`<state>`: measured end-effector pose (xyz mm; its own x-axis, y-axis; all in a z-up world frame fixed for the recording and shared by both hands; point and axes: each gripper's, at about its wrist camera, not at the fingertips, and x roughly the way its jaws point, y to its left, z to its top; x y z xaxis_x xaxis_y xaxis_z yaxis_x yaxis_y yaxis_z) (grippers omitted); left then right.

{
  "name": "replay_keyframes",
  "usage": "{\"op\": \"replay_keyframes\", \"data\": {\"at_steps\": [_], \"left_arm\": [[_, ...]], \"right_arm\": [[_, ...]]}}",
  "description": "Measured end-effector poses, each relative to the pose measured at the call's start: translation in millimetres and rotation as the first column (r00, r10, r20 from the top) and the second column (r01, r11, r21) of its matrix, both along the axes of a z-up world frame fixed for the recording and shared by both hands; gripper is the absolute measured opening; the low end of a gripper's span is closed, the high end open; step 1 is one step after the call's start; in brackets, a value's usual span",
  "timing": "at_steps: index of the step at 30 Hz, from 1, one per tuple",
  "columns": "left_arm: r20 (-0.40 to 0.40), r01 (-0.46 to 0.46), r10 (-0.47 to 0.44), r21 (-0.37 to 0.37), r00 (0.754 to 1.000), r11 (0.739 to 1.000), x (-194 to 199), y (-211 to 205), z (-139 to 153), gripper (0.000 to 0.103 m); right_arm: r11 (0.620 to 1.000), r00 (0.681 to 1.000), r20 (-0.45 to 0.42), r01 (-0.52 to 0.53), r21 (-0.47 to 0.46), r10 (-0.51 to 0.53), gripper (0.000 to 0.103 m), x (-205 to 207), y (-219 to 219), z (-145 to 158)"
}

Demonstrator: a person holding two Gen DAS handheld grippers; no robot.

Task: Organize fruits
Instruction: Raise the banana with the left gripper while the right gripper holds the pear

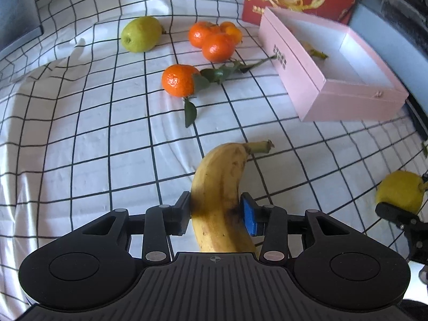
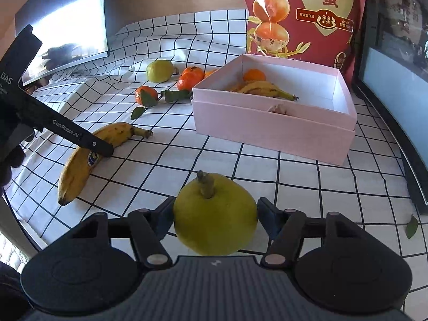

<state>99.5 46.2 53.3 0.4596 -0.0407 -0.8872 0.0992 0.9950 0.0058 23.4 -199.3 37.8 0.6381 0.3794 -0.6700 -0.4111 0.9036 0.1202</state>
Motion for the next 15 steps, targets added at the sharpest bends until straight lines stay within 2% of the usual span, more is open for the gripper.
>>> {"op": "replay_keyframes", "data": {"at_steps": [3, 10, 13, 15], "left_arm": [[-0.025, 0.001, -0.001, 0.030, 1.000, 1.000, 1.2, -4.5, -0.3, 0.046], [-0.012, -0.053, 0.053, -0.005, 0.999, 0.999, -2.3, 1.6, 0.1, 0.044], [0.047, -0.087, 0.089, -0.033, 0.995, 0.996, -9.4, 1.1, 2.2, 0.042], [0.138, -0.078, 0.089, -0.083, 0.986, 0.994, -21.7, 1.1, 11.5, 0.041]], "right_arm": [[1.000, 1.000, -0.005, -0.006, 0.003, 0.006, 0.063, 1.2, 0.4, -0.4], [1.000, 1.000, 0.002, -0.005, -0.015, 0.005, 0.062, 1.2, 3.1, 0.2], [1.000, 1.000, 0.007, 0.008, -0.022, -0.008, 0.062, 1.3, 3.7, 1.3], [1.000, 1.000, 0.020, 0.023, -0.011, -0.023, 0.062, 1.7, 0.3, 5.3]]}}
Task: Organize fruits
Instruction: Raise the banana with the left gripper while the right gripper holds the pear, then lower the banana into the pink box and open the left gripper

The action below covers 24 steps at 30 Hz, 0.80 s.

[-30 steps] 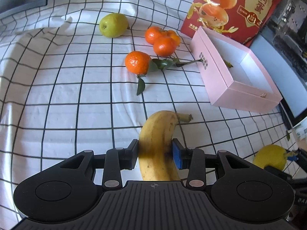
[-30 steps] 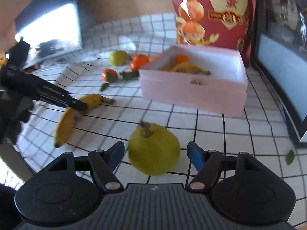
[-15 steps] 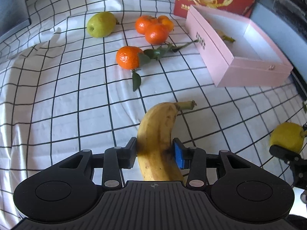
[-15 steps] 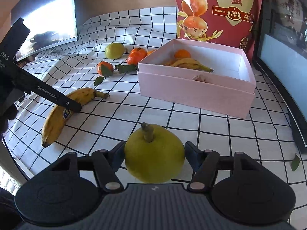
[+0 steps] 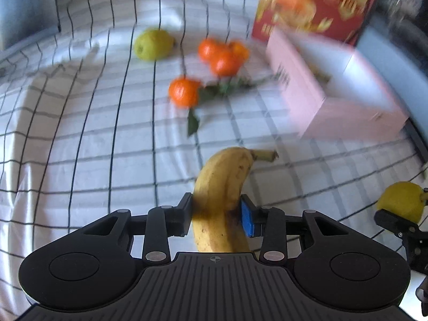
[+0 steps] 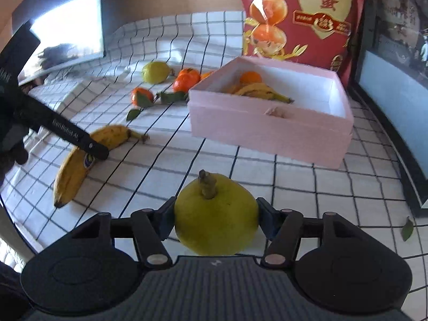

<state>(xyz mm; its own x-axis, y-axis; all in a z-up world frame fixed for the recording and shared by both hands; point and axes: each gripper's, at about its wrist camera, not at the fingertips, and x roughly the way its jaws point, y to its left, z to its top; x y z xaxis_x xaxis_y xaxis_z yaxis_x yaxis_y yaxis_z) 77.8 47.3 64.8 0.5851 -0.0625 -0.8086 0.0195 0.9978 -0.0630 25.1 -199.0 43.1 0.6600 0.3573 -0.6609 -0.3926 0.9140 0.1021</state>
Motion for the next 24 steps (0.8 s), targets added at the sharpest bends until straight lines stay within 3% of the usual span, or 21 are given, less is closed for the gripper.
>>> {"op": "replay_keyframes", "data": {"at_steps": [4, 7, 9, 11, 13, 16, 20, 24], "left_arm": [[0.205, 0.051, -0.041, -0.043, 0.978, 0.998, -13.2, -7.4, 49.6, 0.041], [0.378, 0.157, -0.144, -0.004, 0.915, 0.988, -1.2, -24.7, 107.9, 0.041], [0.467, 0.224, -0.214, 0.036, 0.858, 0.974, 18.2, -40.8, 148.6, 0.041], [0.509, 0.277, -0.273, 0.069, 0.816, 0.958, 40.9, -59.1, 175.6, 0.041], [0.511, 0.323, -0.323, 0.092, 0.796, 0.942, 69.8, -79.1, 192.0, 0.041], [0.459, 0.365, -0.369, 0.101, 0.808, 0.926, 114.9, -109.5, 187.5, 0.041], [0.322, 0.428, -0.425, 0.067, 0.846, 0.901, 154.9, -140.7, 142.6, 0.041], [0.176, 0.423, -0.399, -0.129, 0.900, 0.897, 187.8, -156.4, 94.2, 0.041]], "right_arm": [[0.997, 0.998, 0.055, 0.031, 0.068, -0.035, 0.062, 3.6, -15.8, 30.7], [0.994, 0.985, 0.155, 0.057, 0.096, -0.072, 0.062, 7.6, -29.2, 64.6], [0.991, 0.972, 0.210, 0.078, 0.111, -0.100, 0.062, 11.7, -38.4, 84.7], [0.987, 0.959, 0.252, 0.101, 0.123, -0.129, 0.062, 15.5, -47.7, 99.1], [0.984, 0.947, 0.280, 0.130, 0.124, -0.160, 0.062, 17.5, -55.1, 106.1], [0.972, 0.941, 0.260, 0.186, 0.141, -0.218, 0.062, 17.4, -66.4, 100.9], [0.951, 0.940, 0.182, 0.259, 0.169, -0.289, 0.062, 11.9, -78.1, 79.2], [0.931, 0.935, 0.108, 0.314, 0.185, -0.337, 0.062, 3.6, -86.2, 60.5]]}}
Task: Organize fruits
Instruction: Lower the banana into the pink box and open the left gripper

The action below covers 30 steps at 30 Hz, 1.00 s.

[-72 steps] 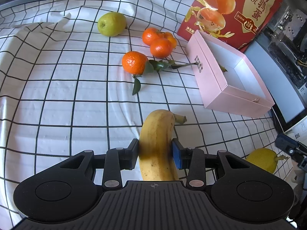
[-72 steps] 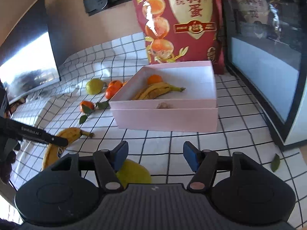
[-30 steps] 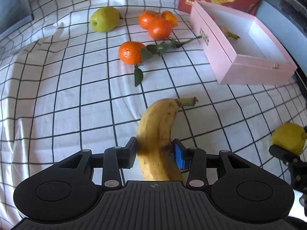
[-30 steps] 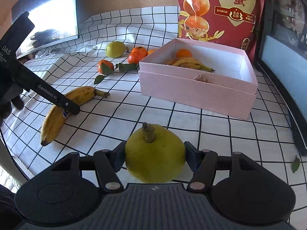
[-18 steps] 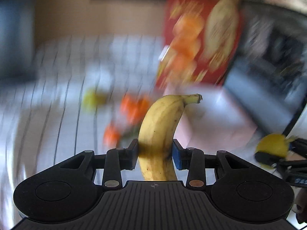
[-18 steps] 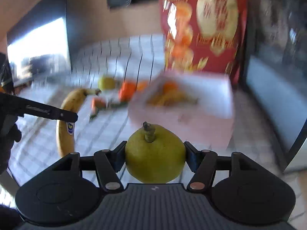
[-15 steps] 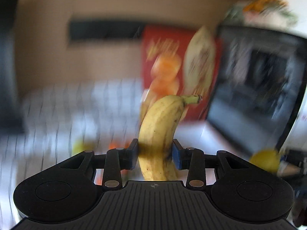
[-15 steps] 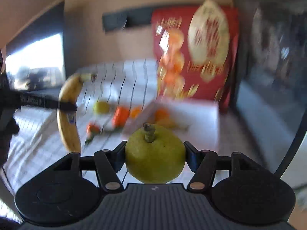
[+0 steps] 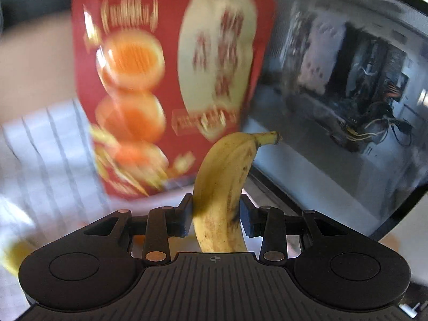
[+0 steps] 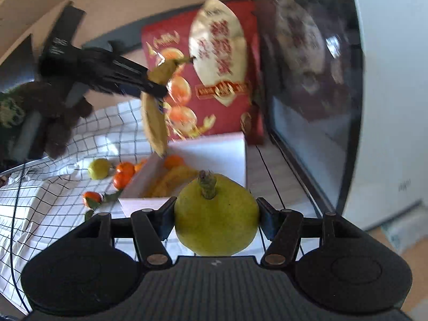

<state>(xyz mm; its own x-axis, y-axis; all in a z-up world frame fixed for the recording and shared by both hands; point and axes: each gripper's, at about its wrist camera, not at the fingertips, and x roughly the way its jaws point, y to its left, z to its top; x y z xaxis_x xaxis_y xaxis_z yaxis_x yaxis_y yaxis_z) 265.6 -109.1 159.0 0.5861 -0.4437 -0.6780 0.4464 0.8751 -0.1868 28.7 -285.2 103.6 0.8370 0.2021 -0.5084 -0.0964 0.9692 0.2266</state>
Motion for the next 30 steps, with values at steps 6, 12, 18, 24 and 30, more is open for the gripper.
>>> {"op": "replay_keyframes", "data": {"at_steps": [6, 12, 18, 24, 30], "left_arm": [[-0.195, -0.079, 0.067, -0.057, 0.979, 0.995, 31.6, -28.7, -48.3, 0.041], [-0.306, -0.121, 0.120, 0.017, 0.944, 0.993, 33.1, -30.1, -85.2, 0.041], [-0.315, -0.085, 0.115, 0.106, 0.942, 0.991, 52.2, -42.0, -98.8, 0.042], [-0.322, -0.235, 0.268, 0.136, 0.908, 0.962, 58.6, -32.8, -108.1, 0.041], [-0.376, -0.209, 0.233, 0.104, 0.897, 0.972, 56.0, -32.4, -122.1, 0.042]], "right_arm": [[0.999, 0.997, -0.063, 0.046, 0.022, -0.045, 0.062, 1.8, -3.8, -17.0], [0.997, 0.993, -0.100, 0.063, 0.033, -0.060, 0.062, 4.5, -5.3, -25.1], [0.996, 0.987, -0.143, 0.078, 0.036, -0.072, 0.062, 6.2, -8.0, -33.2], [0.997, 0.985, -0.160, 0.070, 0.019, -0.066, 0.062, 1.4, -4.1, -35.4], [0.996, 0.982, -0.174, 0.083, 0.015, -0.079, 0.062, -4.4, -5.7, -38.8]]}}
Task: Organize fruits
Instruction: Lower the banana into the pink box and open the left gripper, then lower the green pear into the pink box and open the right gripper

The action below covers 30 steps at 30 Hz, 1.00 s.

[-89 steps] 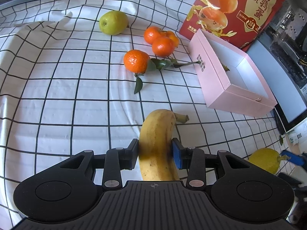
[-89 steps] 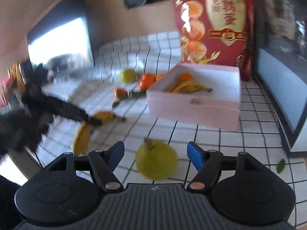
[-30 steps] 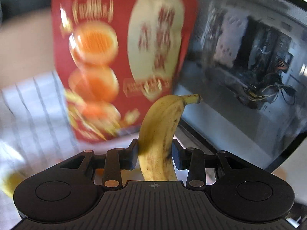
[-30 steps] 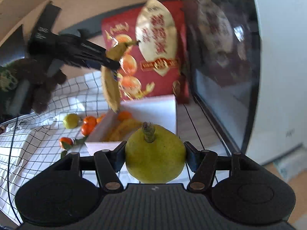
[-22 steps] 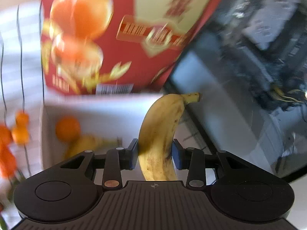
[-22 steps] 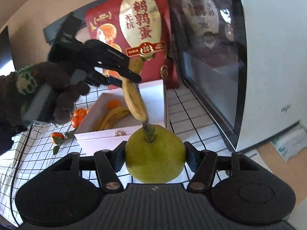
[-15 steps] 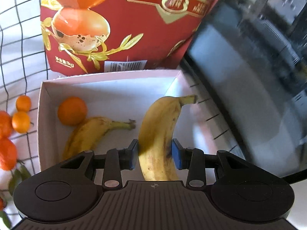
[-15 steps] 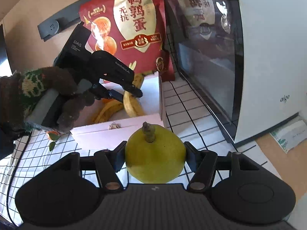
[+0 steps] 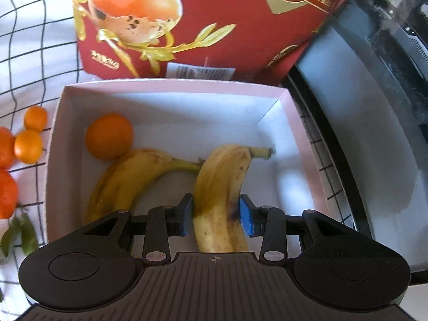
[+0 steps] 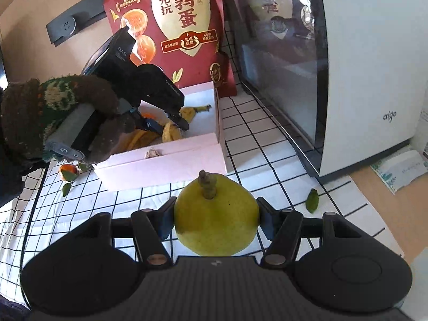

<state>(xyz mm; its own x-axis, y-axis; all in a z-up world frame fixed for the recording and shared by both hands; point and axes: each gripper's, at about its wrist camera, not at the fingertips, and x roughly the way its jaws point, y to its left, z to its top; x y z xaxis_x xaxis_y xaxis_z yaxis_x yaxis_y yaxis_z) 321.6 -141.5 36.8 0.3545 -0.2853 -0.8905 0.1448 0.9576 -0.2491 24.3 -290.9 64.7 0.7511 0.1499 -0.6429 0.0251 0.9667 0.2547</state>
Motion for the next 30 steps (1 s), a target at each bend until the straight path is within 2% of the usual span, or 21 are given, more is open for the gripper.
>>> {"op": "replay_keyframes", "data": {"at_steps": [3, 5, 9, 12, 14, 17, 19, 21, 23, 27, 30], "left_arm": [[0.009, 0.033, -0.033, -0.026, 0.999, 0.999, 0.5, 4.0, -2.0, 0.041], [0.018, 0.047, -0.046, -0.073, 0.999, 0.996, -4.9, 11.7, 3.8, 0.041], [0.146, 0.031, -0.003, -0.187, 0.989, 0.982, -22.6, 44.2, 35.4, 0.041], [0.279, 0.043, 0.027, -0.243, 0.960, 0.969, -54.3, 77.2, 68.5, 0.041], [0.362, 0.041, 0.057, -0.258, 0.931, 0.965, -84.4, 104.6, 86.0, 0.041], [0.419, -0.001, 0.110, -0.252, 0.901, 0.968, -122.9, 139.6, 93.6, 0.041], [0.417, -0.031, 0.136, -0.249, 0.899, 0.968, -145.5, 159.2, 91.0, 0.041], [0.400, -0.055, 0.148, -0.236, 0.904, 0.970, -168.5, 178.1, 84.2, 0.041], [0.387, -0.073, 0.155, -0.218, 0.909, 0.973, -190.9, 188.0, 76.0, 0.041], [0.372, -0.080, 0.142, -0.177, 0.917, 0.981, -222.8, 198.3, 65.2, 0.041], [0.358, -0.092, 0.143, -0.156, 0.923, 0.983, -238.5, 206.7, 57.1, 0.041]], "right_arm": [[1.000, 1.000, -0.007, -0.002, -0.004, 0.002, 0.062, -1.5, 1.9, -1.0], [1.000, 1.000, -0.002, -0.012, -0.006, 0.012, 0.062, -4.3, 4.5, 0.3], [1.000, 1.000, 0.017, -0.024, -0.014, 0.024, 0.062, -6.7, 7.2, 5.1], [0.999, 0.998, 0.046, -0.044, -0.024, 0.045, 0.062, 0.1, 6.2, 16.1], [0.997, 0.994, 0.082, -0.071, -0.030, 0.073, 0.062, 13.1, 3.7, 32.7], [0.994, 0.984, 0.137, -0.106, -0.038, 0.110, 0.062, 49.6, 1.8, 67.6], [0.989, 0.979, 0.137, -0.144, -0.041, 0.148, 0.062, 88.4, 6.5, 89.9], [0.983, 0.976, 0.116, -0.184, -0.019, 0.185, 0.062, 127.7, 14.4, 100.3], [0.973, 0.971, 0.070, -0.229, 0.023, 0.227, 0.062, 163.4, 26.7, 97.6], [0.946, 0.948, -0.067, -0.302, 0.115, 0.310, 0.062, 201.8, 59.1, 63.3], [0.930, 0.914, -0.168, -0.361, 0.071, 0.368, 0.062, 204.9, 88.8, 34.4]]}}
